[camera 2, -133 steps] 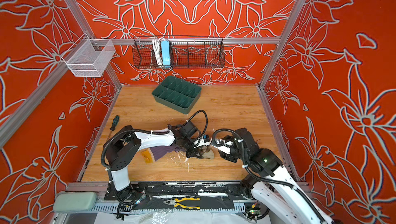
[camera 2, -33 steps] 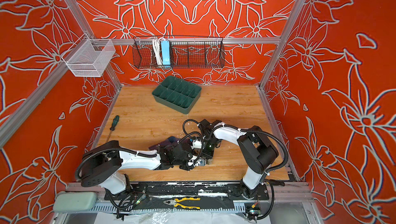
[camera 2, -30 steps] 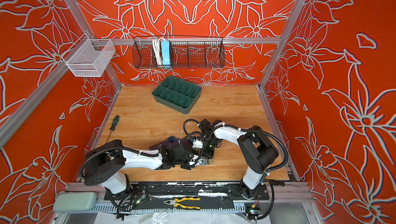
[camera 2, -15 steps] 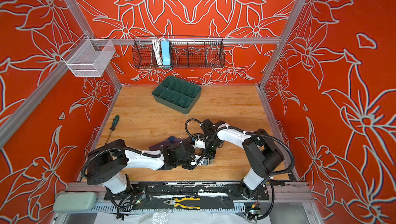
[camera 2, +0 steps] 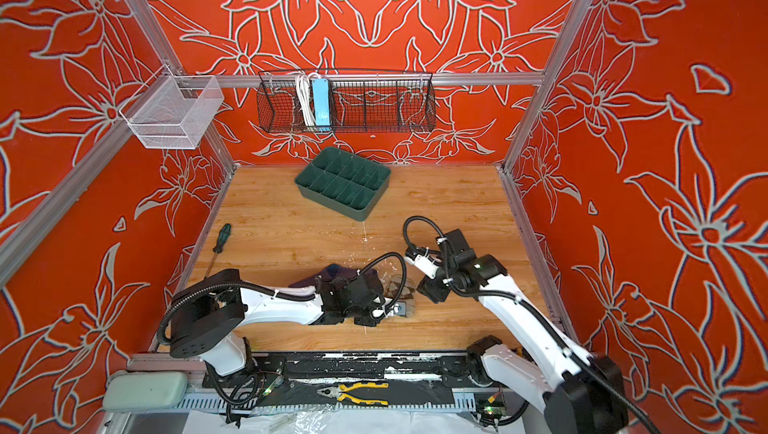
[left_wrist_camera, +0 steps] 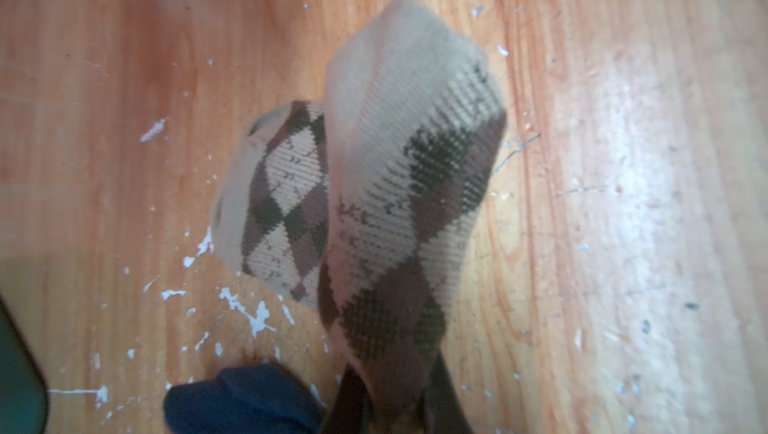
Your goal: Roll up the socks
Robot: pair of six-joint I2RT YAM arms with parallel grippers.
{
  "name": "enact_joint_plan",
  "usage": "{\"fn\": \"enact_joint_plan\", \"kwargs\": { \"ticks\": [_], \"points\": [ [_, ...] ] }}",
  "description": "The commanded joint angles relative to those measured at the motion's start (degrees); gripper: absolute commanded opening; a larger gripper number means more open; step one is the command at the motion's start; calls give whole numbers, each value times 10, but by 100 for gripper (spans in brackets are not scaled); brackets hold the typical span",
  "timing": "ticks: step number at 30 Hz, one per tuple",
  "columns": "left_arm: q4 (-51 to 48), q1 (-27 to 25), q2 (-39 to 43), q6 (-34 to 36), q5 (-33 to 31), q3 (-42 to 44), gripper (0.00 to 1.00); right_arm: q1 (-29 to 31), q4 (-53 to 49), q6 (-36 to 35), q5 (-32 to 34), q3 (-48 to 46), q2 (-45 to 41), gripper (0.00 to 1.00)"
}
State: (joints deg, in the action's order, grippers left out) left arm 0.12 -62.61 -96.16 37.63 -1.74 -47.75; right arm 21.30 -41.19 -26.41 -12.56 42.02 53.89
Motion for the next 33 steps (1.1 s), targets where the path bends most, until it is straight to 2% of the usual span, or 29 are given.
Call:
{"fn": "enact_joint_plan", "kwargs": {
  "ticks": [1,3,6,9,12,15,17,20,23,27,33],
  "points": [
    [-168,7,-24,-8,74,-50,0,-32,89,47,166,-13,-83,74],
    [-245,18,-46,-29,117,-97,0,-35,113,29,185,-13,-125,74],
    [-367,42,-105,-71,185,-193,0,-35,74,-51,63,-4,-194,72],
    [-437,57,-153,-104,235,-257,0,-34,5,-135,-61,-1,-238,70],
    [-464,68,-183,-138,275,-302,0,-22,-55,-187,-98,1,-246,67],
    [-484,84,-209,-172,316,-345,0,27,-104,-222,-67,-5,-231,65],
    [-500,93,-229,-189,339,-375,0,87,-112,-226,-8,-21,-217,65],
    [-523,102,-255,-199,360,-410,0,192,-84,-216,90,-51,-181,65],
    [-528,108,-269,-206,378,-428,0,257,-23,-200,147,-75,-130,66],
    [-527,118,-281,-216,400,-434,0,301,70,-187,178,-103,-55,67],
    [-528,122,-285,-215,404,-435,0,316,174,-174,177,-133,49,66]
  ]
}}
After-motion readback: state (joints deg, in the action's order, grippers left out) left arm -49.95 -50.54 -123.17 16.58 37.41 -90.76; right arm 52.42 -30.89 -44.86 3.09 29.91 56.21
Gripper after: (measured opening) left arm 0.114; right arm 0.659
